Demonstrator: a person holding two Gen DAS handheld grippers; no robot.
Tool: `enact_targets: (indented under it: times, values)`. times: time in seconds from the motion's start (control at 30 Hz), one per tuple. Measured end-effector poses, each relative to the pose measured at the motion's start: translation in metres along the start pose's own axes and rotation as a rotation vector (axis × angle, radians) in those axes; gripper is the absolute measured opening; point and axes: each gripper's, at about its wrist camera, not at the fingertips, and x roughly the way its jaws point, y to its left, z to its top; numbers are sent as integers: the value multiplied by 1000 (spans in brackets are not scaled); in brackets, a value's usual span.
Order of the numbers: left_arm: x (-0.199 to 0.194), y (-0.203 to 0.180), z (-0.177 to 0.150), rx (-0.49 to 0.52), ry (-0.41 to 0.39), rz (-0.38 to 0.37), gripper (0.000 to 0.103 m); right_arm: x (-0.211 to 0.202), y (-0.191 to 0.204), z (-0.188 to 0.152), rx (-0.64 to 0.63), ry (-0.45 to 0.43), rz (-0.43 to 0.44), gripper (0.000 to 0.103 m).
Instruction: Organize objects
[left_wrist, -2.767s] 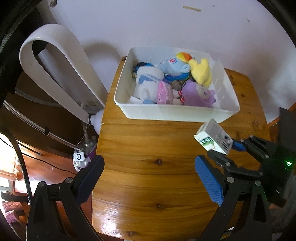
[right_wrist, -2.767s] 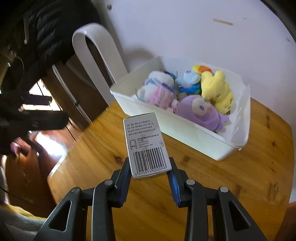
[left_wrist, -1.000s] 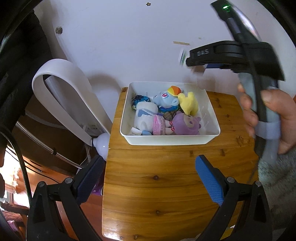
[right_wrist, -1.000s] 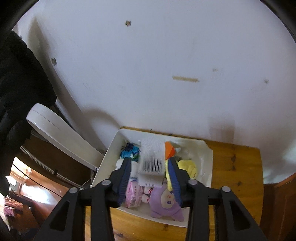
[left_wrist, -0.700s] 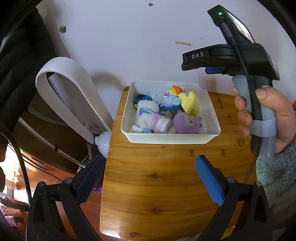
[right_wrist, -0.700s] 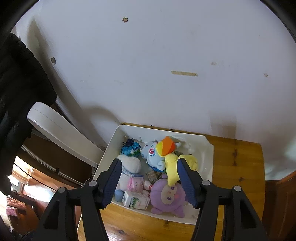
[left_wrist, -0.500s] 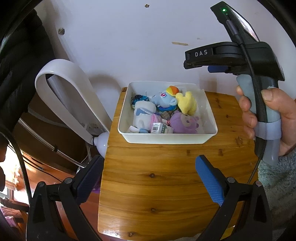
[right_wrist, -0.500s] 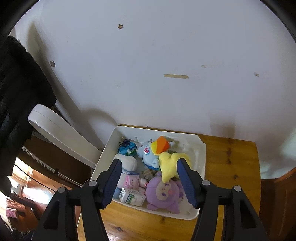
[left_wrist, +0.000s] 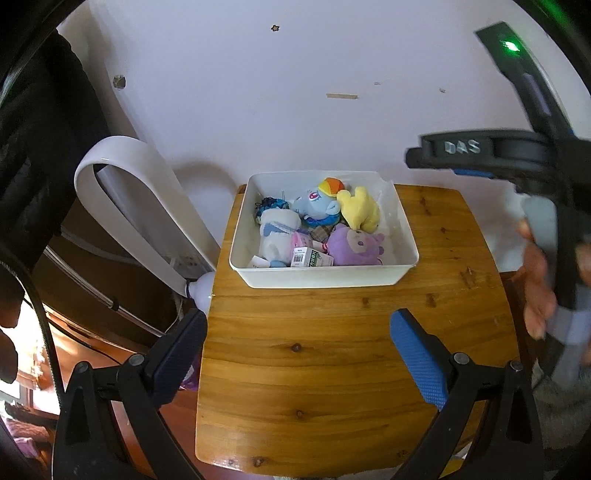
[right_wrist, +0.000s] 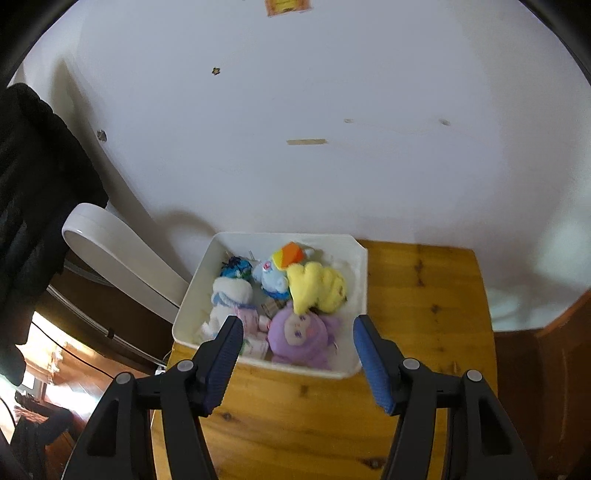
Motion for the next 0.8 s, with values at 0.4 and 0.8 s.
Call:
enact_targets:
  times: [0.4,0.8]
  values:
    - [-40,-4,-23,25,-12,-38,100,-73,-13,-91,83,45,-68,75]
    - [-68,-11,-44,90,-6,-76,100,-126,-2,-158,123,104,-102,75]
